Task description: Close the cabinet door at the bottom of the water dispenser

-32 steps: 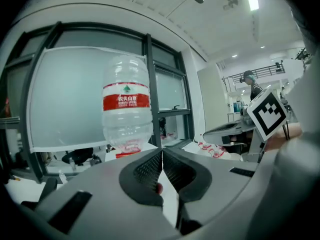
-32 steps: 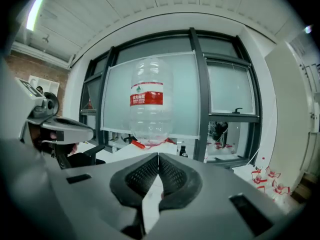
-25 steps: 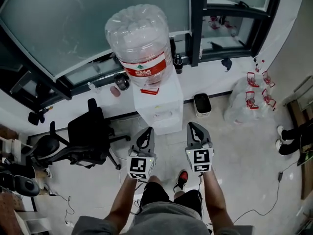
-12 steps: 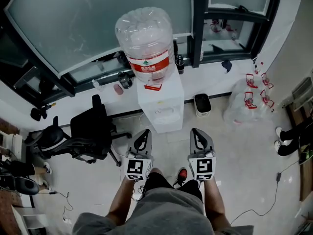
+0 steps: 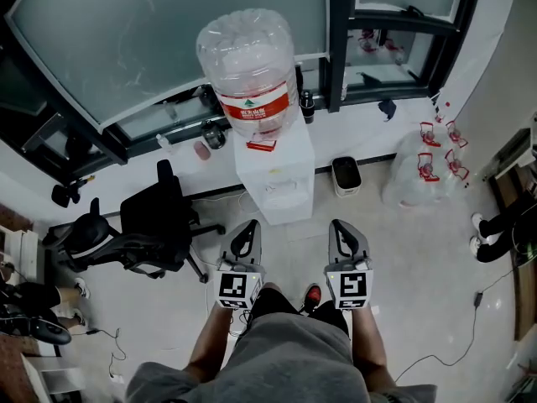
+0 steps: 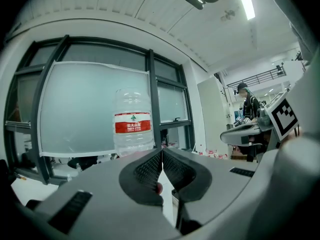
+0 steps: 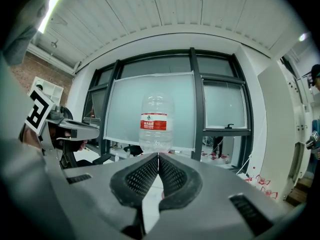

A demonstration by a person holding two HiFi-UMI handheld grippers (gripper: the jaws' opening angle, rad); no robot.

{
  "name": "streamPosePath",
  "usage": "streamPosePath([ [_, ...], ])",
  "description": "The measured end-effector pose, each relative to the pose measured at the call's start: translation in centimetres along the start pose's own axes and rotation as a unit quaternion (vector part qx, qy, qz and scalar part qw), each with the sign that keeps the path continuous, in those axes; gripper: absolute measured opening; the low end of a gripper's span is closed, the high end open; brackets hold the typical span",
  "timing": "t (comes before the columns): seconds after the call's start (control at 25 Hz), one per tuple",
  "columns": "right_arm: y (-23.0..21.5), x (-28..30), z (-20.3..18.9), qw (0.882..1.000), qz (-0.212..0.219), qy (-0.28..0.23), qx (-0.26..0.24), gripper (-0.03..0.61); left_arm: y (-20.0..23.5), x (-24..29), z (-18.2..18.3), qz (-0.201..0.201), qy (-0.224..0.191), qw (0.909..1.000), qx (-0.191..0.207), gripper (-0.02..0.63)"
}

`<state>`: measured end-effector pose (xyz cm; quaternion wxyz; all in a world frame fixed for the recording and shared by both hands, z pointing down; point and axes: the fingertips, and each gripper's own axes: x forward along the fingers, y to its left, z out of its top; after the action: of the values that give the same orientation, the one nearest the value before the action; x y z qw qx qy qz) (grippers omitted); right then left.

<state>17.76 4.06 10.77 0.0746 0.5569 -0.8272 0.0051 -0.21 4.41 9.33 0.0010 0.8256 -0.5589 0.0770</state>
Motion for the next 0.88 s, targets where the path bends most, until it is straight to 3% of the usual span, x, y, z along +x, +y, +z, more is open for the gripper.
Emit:
streamPosePath([
  [0.88, 0.2, 1.2, 0.2, 1.000, 0.008, -0.002, 0.003, 0.020, 0.1, 0.7, -0.1, -0.003, 0.007, 1.0000, 0.003, 0.025],
])
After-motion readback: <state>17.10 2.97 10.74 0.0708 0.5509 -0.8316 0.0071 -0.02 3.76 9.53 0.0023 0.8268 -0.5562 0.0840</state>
